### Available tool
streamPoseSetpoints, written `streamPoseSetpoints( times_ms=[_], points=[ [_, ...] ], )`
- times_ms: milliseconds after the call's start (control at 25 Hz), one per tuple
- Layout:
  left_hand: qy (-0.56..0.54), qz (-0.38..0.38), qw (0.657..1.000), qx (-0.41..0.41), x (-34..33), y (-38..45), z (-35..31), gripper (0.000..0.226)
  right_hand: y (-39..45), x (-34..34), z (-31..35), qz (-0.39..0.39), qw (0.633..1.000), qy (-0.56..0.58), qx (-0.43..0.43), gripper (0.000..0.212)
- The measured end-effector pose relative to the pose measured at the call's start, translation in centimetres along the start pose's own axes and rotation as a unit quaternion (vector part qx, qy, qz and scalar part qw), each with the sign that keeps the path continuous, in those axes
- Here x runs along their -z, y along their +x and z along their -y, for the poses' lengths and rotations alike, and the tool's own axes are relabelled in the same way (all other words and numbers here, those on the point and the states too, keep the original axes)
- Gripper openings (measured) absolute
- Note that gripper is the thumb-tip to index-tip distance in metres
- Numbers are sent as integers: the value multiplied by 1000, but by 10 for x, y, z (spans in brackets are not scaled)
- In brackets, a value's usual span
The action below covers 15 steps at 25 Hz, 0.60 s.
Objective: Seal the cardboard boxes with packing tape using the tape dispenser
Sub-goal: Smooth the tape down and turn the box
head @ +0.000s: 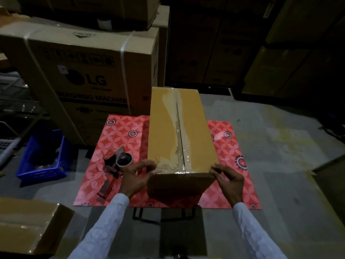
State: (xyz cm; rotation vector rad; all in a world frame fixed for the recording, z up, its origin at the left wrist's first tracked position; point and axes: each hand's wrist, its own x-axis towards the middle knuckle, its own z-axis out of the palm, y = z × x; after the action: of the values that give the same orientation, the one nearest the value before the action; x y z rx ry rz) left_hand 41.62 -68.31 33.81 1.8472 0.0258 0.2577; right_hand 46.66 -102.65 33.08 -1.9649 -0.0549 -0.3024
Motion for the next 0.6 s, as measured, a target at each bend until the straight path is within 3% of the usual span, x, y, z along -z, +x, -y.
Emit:
streamPoseSetpoints(
  times_ms=[200, 440, 600],
  points=[
    [103, 54, 990, 76, -9, 76, -5, 54, 59, -32, 9, 21, 996, -73, -48, 33],
    [211, 60, 960, 174, -31, 179, -8, 71, 177, -78, 8, 193, 961, -158, -123, 70],
    [226, 66, 944, 231, -44, 224, -13, 80, 237, -93, 11, 256, 927, -254, -99, 89]
  ],
)
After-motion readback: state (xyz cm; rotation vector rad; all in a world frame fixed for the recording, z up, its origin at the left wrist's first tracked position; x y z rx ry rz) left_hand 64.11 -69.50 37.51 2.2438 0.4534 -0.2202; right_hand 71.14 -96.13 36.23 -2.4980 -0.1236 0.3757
